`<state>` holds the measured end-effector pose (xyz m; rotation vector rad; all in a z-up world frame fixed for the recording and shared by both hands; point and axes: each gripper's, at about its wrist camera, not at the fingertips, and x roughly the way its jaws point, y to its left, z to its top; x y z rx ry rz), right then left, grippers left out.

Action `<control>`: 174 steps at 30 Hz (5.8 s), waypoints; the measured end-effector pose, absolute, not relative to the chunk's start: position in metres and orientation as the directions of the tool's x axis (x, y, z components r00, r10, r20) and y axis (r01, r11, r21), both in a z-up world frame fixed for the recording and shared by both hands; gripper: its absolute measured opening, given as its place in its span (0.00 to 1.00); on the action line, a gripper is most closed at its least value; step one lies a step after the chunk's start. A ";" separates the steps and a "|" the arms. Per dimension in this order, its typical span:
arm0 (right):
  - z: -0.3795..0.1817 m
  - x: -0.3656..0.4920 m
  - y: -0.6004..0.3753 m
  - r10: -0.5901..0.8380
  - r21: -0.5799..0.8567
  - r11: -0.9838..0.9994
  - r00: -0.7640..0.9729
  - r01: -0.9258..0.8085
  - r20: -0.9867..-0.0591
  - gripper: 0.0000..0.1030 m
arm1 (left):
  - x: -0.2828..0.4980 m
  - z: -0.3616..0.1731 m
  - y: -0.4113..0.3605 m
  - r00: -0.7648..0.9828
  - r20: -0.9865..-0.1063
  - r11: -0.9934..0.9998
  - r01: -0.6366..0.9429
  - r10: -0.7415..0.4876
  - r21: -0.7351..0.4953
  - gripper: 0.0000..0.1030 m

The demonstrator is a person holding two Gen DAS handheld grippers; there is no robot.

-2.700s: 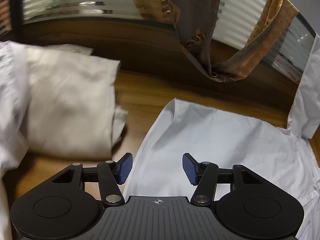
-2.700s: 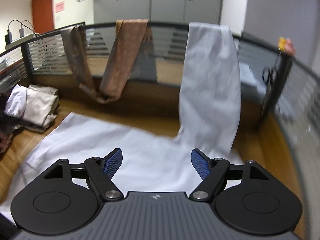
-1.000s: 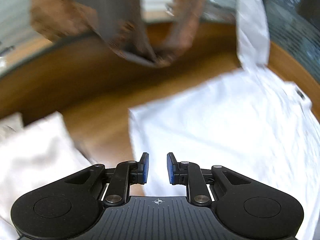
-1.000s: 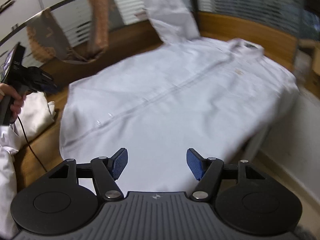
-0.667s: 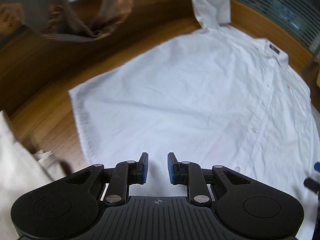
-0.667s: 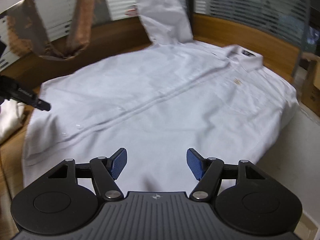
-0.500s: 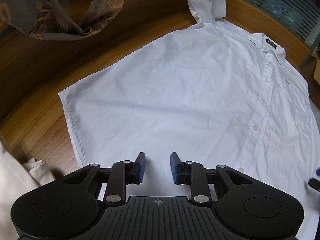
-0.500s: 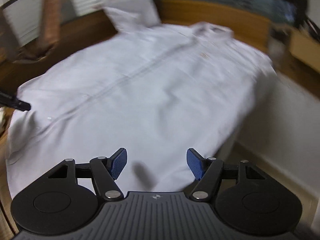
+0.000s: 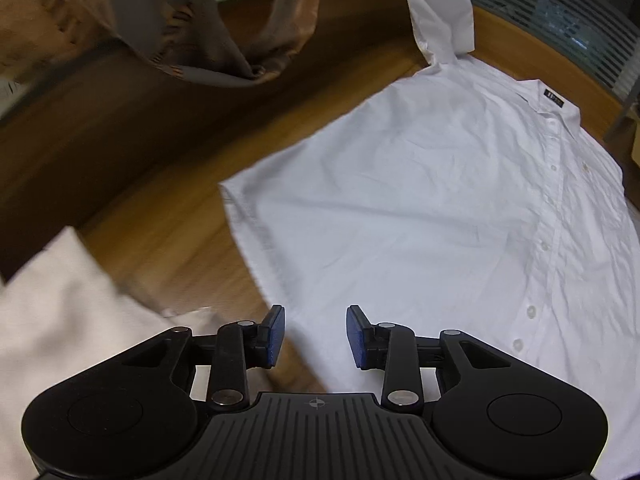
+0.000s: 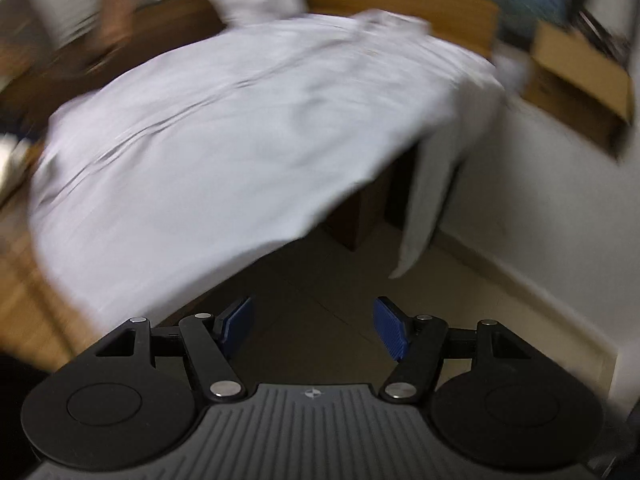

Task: Fold clothes

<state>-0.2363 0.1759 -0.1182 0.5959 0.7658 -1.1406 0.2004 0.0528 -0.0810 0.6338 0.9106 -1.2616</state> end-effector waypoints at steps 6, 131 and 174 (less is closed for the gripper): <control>-0.105 -0.180 0.214 -0.597 -0.177 0.567 0.253 0.805 -0.761 0.70 | 0.191 -0.073 0.068 -0.038 -0.853 0.068 0.994 -0.520 -0.085 0.61; -0.120 -0.189 -0.044 -0.313 0.205 0.496 0.394 0.844 -0.864 0.76 | 0.226 -0.092 -0.170 -0.336 -0.852 -0.639 0.769 -0.401 -0.002 0.84; -0.113 -0.163 -0.060 -0.399 0.076 0.560 0.349 0.825 -0.848 0.40 | 0.184 -0.097 -0.165 -0.206 -0.814 -0.378 0.926 -0.543 0.018 0.33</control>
